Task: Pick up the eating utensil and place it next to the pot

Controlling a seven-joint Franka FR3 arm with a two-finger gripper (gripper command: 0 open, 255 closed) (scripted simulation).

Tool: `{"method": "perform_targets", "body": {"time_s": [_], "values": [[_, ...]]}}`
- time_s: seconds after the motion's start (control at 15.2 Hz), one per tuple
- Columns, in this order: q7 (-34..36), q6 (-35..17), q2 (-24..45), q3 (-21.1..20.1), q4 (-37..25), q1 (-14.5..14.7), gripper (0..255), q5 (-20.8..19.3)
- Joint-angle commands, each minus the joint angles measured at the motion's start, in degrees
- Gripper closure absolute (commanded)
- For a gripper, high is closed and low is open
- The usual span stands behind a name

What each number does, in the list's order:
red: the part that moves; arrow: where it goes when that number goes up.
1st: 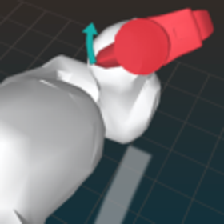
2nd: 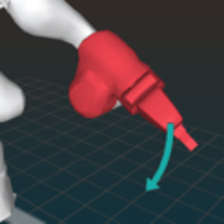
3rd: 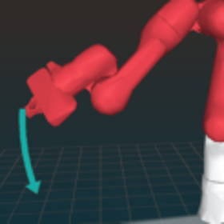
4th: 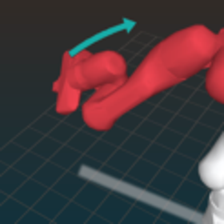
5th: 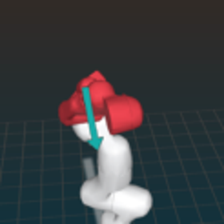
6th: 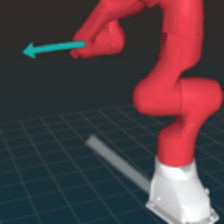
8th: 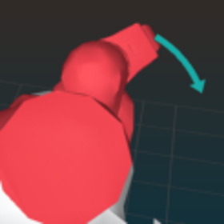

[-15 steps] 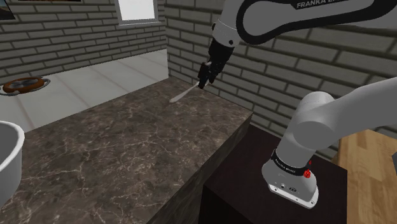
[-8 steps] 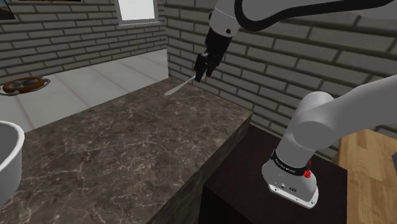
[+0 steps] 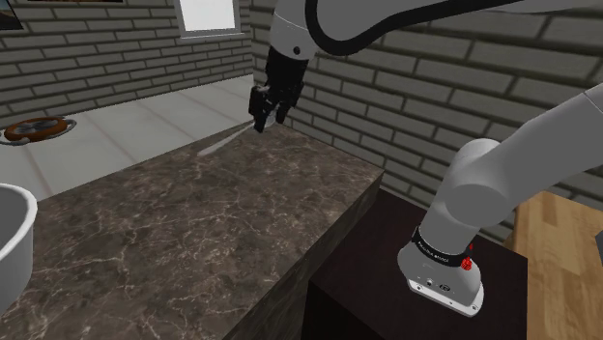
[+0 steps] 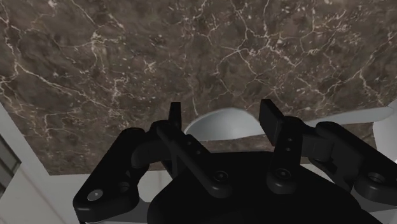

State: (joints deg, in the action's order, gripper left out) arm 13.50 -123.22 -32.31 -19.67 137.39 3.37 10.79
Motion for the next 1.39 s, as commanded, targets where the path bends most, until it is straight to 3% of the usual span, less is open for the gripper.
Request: {"method": "perform_targets", "body": {"time_s": [0.0,0.4,0.73,0.99,1.19,1.32], "values": [[2.8,-0.5,4.0,-2.6,-3.8,-0.4,255,-0.7],[11.9,-1.5,15.8,-10.2,-14.7,-2.1,255,-5.8],[21.1,-0.4,27.4,-16.1,-25.8,-2.7,255,-14.0],[28.7,2.6,38.1,-19.0,-36.4,-0.4,255,-22.8],[33.6,6.3,46.9,-19.4,-46.1,3.9,255,-29.6],[33.9,4.8,47.0,-19.0,-44.7,4.0,255,-29.7]]}}
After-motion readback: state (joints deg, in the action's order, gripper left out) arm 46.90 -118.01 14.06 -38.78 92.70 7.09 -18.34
